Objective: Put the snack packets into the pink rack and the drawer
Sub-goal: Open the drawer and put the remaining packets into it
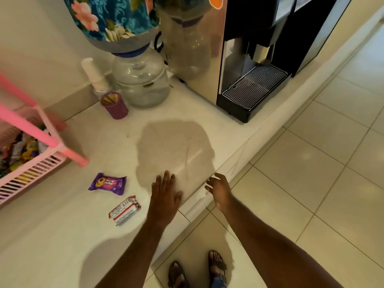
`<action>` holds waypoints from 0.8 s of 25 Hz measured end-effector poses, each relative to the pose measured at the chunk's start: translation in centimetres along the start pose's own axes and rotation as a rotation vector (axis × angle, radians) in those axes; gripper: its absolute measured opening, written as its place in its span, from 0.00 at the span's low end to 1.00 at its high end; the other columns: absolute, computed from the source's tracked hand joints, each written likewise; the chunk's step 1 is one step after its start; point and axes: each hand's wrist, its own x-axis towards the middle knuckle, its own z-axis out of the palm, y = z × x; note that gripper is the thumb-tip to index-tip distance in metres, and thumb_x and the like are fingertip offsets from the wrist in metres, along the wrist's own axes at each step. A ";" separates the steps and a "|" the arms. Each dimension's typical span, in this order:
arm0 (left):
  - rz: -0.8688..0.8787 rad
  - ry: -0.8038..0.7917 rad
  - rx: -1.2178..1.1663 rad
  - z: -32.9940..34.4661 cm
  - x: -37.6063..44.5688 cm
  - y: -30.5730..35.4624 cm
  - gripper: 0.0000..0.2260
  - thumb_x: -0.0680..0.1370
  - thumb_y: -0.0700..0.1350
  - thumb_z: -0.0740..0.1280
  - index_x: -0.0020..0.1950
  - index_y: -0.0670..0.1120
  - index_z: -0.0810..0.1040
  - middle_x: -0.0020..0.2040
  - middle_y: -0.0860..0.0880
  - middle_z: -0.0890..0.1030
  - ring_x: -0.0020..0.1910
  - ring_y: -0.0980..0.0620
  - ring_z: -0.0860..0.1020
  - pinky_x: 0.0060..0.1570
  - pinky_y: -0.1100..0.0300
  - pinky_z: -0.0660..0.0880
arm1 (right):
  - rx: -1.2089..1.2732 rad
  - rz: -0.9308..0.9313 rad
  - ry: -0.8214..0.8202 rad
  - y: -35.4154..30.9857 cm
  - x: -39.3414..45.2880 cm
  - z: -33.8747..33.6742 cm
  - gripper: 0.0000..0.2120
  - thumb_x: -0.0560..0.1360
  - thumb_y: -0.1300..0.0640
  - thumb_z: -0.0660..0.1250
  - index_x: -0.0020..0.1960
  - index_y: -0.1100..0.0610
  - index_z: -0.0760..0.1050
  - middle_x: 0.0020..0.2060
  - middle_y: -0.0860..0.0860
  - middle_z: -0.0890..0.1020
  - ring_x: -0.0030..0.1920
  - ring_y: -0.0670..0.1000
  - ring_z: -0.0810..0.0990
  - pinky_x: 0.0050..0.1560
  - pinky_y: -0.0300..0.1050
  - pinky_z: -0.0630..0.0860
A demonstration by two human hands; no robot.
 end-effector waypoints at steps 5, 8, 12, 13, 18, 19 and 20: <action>-0.028 -0.020 0.012 0.6 0.0 -0.1 0.31 0.83 0.59 0.55 0.83 0.47 0.52 0.84 0.45 0.49 0.82 0.40 0.48 0.79 0.42 0.54 | 0.067 -0.013 0.030 -0.1 0.5 -0.5 0.19 0.82 0.70 0.55 0.72 0.65 0.66 0.65 0.64 0.76 0.64 0.62 0.77 0.68 0.57 0.74; -0.031 -0.020 0.001 0.6 0.0 0.0 0.31 0.83 0.58 0.56 0.83 0.47 0.53 0.84 0.44 0.49 0.82 0.40 0.49 0.79 0.42 0.54 | -0.002 -0.072 -0.002 -0.5 0.7 -0.5 0.19 0.81 0.71 0.56 0.70 0.64 0.70 0.64 0.62 0.78 0.65 0.61 0.79 0.68 0.58 0.75; -0.047 -0.052 0.043 0.3 0.1 0.2 0.32 0.84 0.59 0.54 0.83 0.47 0.50 0.84 0.45 0.47 0.82 0.40 0.47 0.79 0.42 0.53 | 0.089 0.005 -0.123 -0.9 0.3 -0.4 0.20 0.78 0.74 0.54 0.67 0.66 0.72 0.59 0.64 0.81 0.58 0.60 0.82 0.63 0.56 0.79; -0.050 -0.056 0.043 0.3 0.1 0.2 0.32 0.84 0.60 0.53 0.83 0.47 0.50 0.84 0.45 0.47 0.82 0.40 0.46 0.79 0.42 0.53 | 0.073 0.018 -0.111 -1.0 0.3 -0.3 0.19 0.78 0.74 0.54 0.66 0.66 0.73 0.58 0.64 0.82 0.57 0.59 0.82 0.60 0.55 0.80; -0.040 -0.066 0.049 0.0 0.2 0.2 0.32 0.84 0.60 0.52 0.84 0.48 0.47 0.84 0.45 0.46 0.82 0.41 0.46 0.80 0.44 0.51 | -0.052 0.033 -0.028 -1.0 0.2 -1.5 0.14 0.82 0.67 0.58 0.65 0.64 0.74 0.57 0.62 0.81 0.57 0.58 0.81 0.59 0.51 0.80; -0.041 -0.064 0.045 -0.1 0.1 0.3 0.32 0.84 0.60 0.52 0.84 0.48 0.48 0.84 0.44 0.47 0.82 0.41 0.46 0.80 0.44 0.52 | -0.061 0.037 -0.008 -0.9 0.0 -2.2 0.13 0.83 0.64 0.59 0.66 0.63 0.73 0.56 0.60 0.80 0.55 0.56 0.79 0.59 0.51 0.79; -0.040 -0.058 0.040 -0.1 0.1 0.4 0.32 0.84 0.59 0.53 0.83 0.48 0.49 0.84 0.44 0.48 0.82 0.40 0.47 0.79 0.44 0.52 | -0.075 0.035 0.004 -0.7 -0.2 -2.9 0.13 0.83 0.61 0.61 0.66 0.62 0.72 0.55 0.58 0.79 0.55 0.54 0.79 0.59 0.51 0.78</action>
